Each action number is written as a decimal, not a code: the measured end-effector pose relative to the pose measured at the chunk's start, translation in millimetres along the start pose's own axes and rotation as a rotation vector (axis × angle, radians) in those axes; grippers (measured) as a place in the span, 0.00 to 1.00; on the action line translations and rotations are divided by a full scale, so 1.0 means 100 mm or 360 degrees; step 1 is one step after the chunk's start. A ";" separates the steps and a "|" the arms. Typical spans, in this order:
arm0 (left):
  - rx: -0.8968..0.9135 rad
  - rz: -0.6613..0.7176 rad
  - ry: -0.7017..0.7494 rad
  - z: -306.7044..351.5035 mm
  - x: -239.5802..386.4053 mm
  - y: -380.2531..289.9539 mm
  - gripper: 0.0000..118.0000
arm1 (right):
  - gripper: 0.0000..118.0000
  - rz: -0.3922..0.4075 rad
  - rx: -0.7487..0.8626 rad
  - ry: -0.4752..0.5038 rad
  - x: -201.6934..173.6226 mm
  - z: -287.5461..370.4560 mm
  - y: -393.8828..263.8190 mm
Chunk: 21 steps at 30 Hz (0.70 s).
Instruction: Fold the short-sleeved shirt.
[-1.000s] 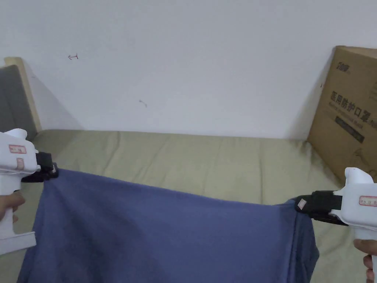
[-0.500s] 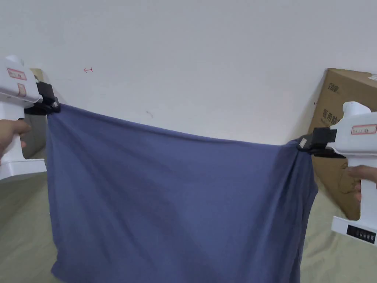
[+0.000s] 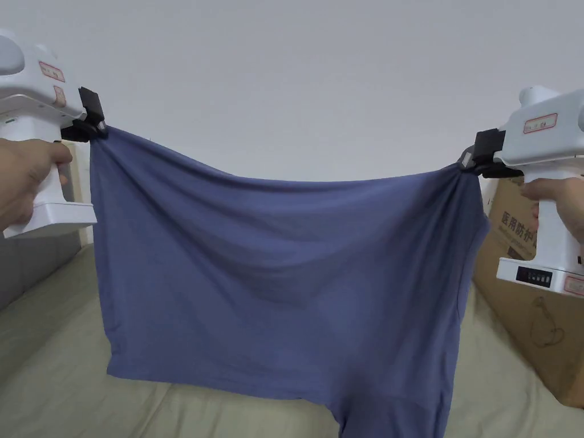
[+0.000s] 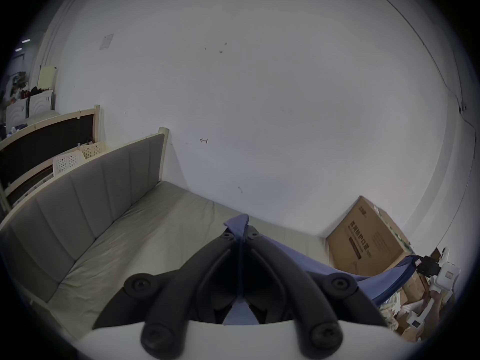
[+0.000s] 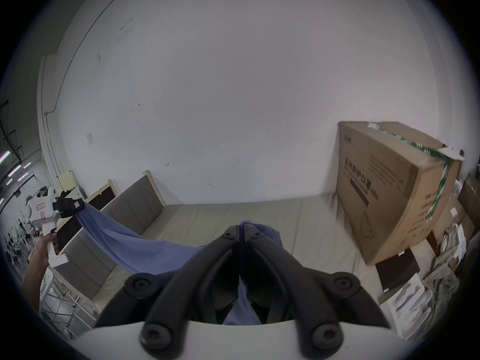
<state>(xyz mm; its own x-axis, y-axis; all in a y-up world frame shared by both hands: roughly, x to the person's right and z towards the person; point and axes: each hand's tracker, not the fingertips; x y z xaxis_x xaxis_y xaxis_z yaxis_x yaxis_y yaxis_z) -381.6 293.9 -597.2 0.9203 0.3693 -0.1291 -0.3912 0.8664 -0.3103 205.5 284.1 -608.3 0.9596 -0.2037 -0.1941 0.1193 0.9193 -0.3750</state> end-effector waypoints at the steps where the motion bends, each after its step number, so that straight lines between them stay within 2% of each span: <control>1: 0.0009 0.0002 0.0000 -0.02 0.02 0.05 0.02 | 0.02 0.0013 0.0012 -0.0002 -0.02 -0.04 0.06; 4: 0.0036 -0.0013 0.0017 -0.11 0.08 0.17 0.02 | 0.02 0.0081 0.0032 -0.0052 -0.07 -0.18 0.25; 14: 0.0069 0.0013 0.0040 -0.48 0.15 0.43 0.02 | 0.02 0.0096 0.0111 -0.0072 -0.09 -0.65 0.65; 21: 0.0060 0.0022 0.0044 -0.73 0.18 0.44 0.02 | 0.02 0.0117 0.0115 -0.0080 -0.06 -0.94 0.71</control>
<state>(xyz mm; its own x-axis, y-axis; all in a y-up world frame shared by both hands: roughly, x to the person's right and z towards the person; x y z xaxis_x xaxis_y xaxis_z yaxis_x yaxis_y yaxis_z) -382.2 314.0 -681.6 0.9144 0.3723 -0.1589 -0.4031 0.8735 -0.2729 184.3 318.4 -718.9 0.9777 -0.1195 -0.1725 0.0646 0.9534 -0.2946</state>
